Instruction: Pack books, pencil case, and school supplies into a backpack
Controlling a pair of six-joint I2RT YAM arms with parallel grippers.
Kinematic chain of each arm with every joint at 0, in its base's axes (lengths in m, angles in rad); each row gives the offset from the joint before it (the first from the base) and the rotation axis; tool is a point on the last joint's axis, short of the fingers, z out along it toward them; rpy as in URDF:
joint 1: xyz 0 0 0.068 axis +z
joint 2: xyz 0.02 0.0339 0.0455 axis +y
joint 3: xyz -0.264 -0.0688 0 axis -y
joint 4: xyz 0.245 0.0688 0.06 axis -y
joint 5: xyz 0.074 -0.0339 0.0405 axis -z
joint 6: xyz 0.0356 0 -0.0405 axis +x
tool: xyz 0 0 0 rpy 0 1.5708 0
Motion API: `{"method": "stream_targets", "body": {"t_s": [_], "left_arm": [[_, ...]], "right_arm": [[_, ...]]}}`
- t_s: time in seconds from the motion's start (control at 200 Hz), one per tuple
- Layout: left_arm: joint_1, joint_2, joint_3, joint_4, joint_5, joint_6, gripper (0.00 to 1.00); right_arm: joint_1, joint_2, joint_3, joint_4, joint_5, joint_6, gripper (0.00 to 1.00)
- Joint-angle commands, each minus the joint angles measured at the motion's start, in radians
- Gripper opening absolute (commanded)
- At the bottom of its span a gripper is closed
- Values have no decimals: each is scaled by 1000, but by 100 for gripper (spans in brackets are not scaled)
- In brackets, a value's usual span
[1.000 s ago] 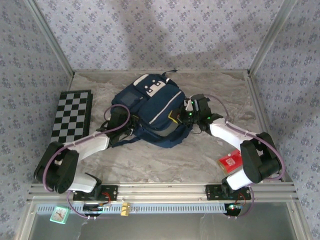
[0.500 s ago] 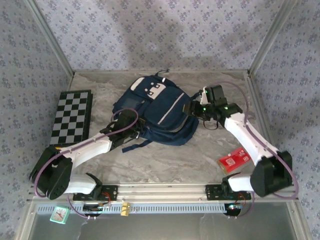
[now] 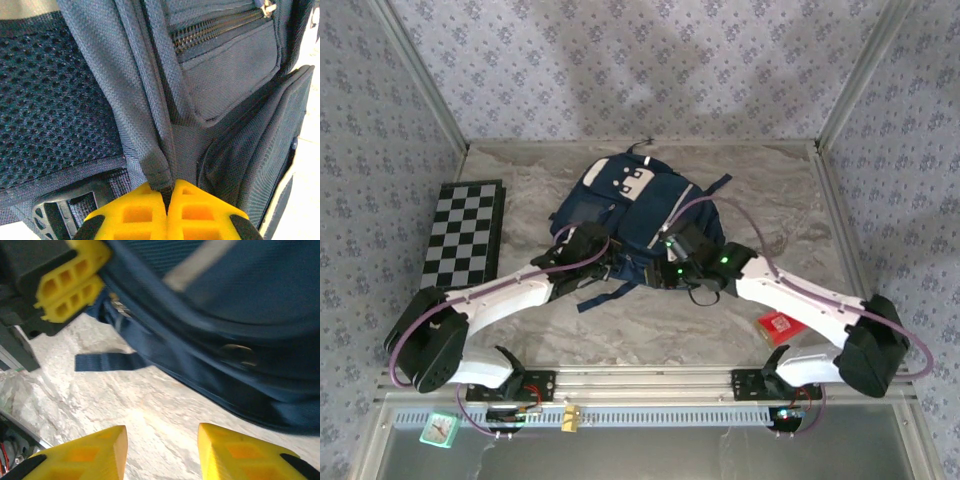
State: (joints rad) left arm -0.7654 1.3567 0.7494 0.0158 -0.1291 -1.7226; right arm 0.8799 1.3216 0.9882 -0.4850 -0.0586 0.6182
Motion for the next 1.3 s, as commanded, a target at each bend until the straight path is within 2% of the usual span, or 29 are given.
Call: {"method": "stream_targets", "body": {"t_s": [0.0,0.075,0.115,0.345,0.5,0.7,1.019,1.294], "left_arm": [[-35,-6,52,38,8,-29,0],[-42,-2,53,49,4,-31,0],[-43,-1,58,49,9,-29,0],[-45,-11,61,44,14,-27,0],[-47,-17,65,42,16,-24,0],[-49,-18,67,46,21,-29,0],[-49,-12,83,42,31,-22,0],[-57,4,99,46,34,-20,0]], "right_arm": [[36,33,-29,223,48,22,38],[25,63,-67,342,17,19,35],[28,77,-72,380,16,-38,35],[39,92,-158,512,128,-161,38],[42,106,-198,600,172,-186,40],[67,156,-228,699,291,-220,41],[88,182,-324,911,358,-342,43],[79,223,-248,930,319,-431,28]]}}
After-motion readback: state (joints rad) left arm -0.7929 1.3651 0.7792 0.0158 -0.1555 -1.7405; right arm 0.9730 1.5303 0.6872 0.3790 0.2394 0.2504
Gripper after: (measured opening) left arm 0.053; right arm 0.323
